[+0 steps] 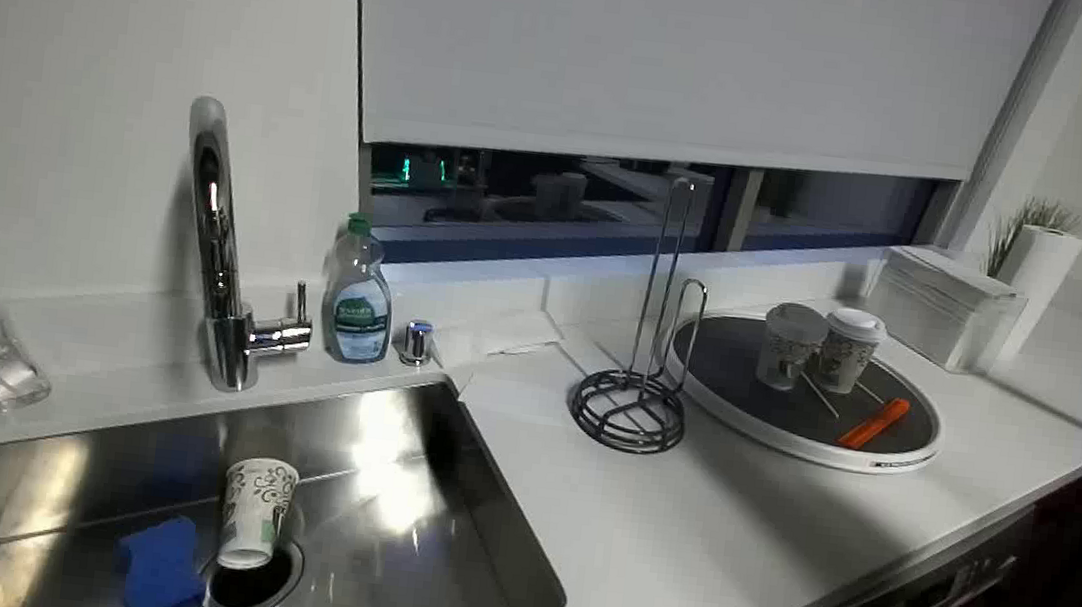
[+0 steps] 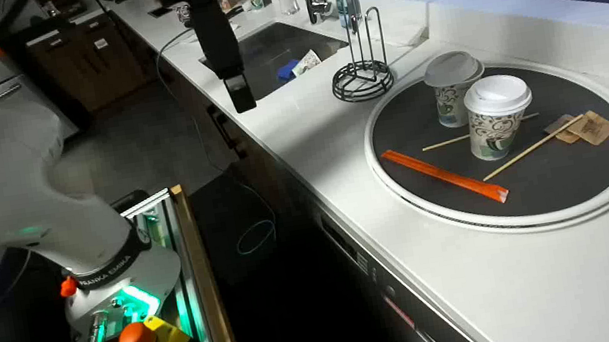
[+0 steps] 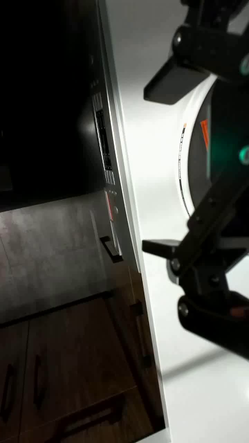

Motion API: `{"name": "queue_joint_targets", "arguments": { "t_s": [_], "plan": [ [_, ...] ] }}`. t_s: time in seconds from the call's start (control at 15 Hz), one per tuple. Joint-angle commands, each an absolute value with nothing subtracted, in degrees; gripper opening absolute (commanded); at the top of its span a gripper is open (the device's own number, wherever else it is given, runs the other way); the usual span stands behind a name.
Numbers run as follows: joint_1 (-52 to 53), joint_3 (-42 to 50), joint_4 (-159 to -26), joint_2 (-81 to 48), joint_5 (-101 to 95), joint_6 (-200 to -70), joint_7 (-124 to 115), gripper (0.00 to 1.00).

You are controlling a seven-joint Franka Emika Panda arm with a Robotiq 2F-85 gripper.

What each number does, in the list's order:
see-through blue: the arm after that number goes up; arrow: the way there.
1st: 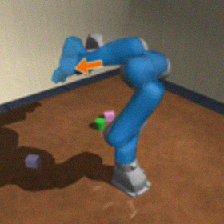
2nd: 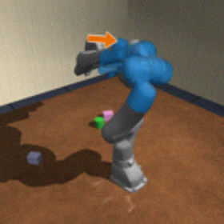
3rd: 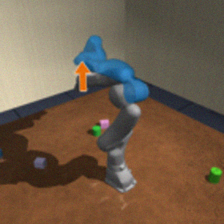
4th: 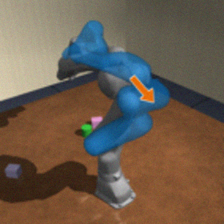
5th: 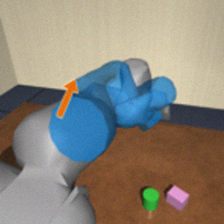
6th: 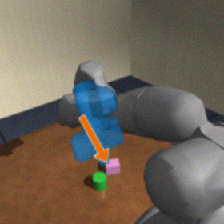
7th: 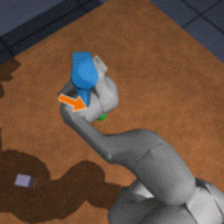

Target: Remove the lid from the cup on the left.

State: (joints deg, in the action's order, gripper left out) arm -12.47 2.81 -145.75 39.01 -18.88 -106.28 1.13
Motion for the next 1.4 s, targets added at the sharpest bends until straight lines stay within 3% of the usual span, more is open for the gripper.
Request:
{"name": "queue_joint_targets", "arguments": {
  "t_s": [0.0,0.6,1.13,1.33],
  "plan": [
    [-11.19,3.81,-145.60,39.02,-19.50,-105.91,0.52,1.00],
    [-16.09,6.72,-133.87,25.51,-19.71,-128.05,-10.02,1.00],
    [-15.72,7.04,-135.31,27.91,-19.02,-127.73,-7.50,1.00],
    [-12.71,6.77,-132.81,22.18,-14.98,-136.78,-8.61,1.00]
  ]
}}
